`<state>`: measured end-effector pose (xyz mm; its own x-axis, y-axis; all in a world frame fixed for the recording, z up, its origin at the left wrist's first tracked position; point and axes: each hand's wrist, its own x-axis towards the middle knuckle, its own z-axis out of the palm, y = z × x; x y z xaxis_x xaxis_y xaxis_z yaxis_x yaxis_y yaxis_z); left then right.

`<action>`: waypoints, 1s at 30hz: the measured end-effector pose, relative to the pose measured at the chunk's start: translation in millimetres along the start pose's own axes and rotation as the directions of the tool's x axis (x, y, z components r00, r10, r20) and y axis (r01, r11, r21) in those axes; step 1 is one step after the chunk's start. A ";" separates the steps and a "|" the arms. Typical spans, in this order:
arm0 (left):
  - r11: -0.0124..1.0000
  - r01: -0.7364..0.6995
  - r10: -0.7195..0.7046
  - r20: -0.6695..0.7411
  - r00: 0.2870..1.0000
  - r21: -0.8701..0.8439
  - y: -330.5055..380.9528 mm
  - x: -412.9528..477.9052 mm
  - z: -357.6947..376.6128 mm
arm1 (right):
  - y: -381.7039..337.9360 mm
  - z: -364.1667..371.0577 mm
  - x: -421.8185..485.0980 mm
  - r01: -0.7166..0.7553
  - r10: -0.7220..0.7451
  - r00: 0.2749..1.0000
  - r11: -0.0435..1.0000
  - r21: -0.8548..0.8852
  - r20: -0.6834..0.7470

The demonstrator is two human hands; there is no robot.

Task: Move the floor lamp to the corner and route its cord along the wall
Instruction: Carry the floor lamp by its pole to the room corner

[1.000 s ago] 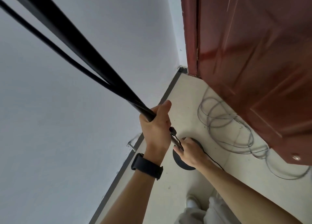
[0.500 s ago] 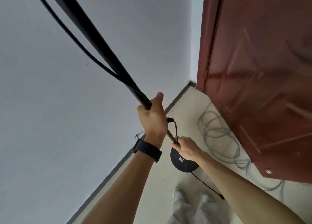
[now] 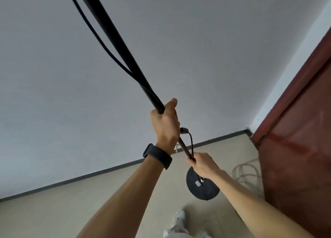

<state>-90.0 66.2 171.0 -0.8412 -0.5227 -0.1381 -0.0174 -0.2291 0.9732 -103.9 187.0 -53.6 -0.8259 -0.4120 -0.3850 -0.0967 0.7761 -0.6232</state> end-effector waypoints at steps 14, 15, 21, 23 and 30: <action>0.982 -0.186 0.138 -0.533 0.835 -0.038 91.8 -62.9 -228.7 | -218.3 106.0 -22.7 0.466 -0.382 0.840 0.872 -0.150 0.386; 0.980 -0.198 0.148 -0.561 0.814 -0.029 96.8 -67.9 -247.1 | -235.0 119.4 -26.1 0.500 -0.402 0.816 0.851 -0.160 0.415; 0.962 -0.271 0.209 -0.699 0.684 0.023 126.1 -102.0 -367.1 | -338.9 207.2 -51.5 0.668 -0.488 0.674 0.724 -0.175 0.555; 0.958 -0.282 0.225 -0.722 0.654 0.043 135.9 -110.5 -402.5 | -369.0 235.3 -60.5 0.680 -0.483 0.652 0.714 -0.168 0.585; 0.942 -0.329 0.249 -0.807 0.535 0.072 168.8 -131.4 -566.9 | -493.1 353.6 -86.5 0.745 -0.510 0.565 0.653 -0.136 0.649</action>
<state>323.9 -369.3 249.3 -0.0187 -0.9996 0.0204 0.2213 0.0157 0.9751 211.7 -328.9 46.3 -0.0568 -0.9383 -0.3412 -0.7541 0.2643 -0.6013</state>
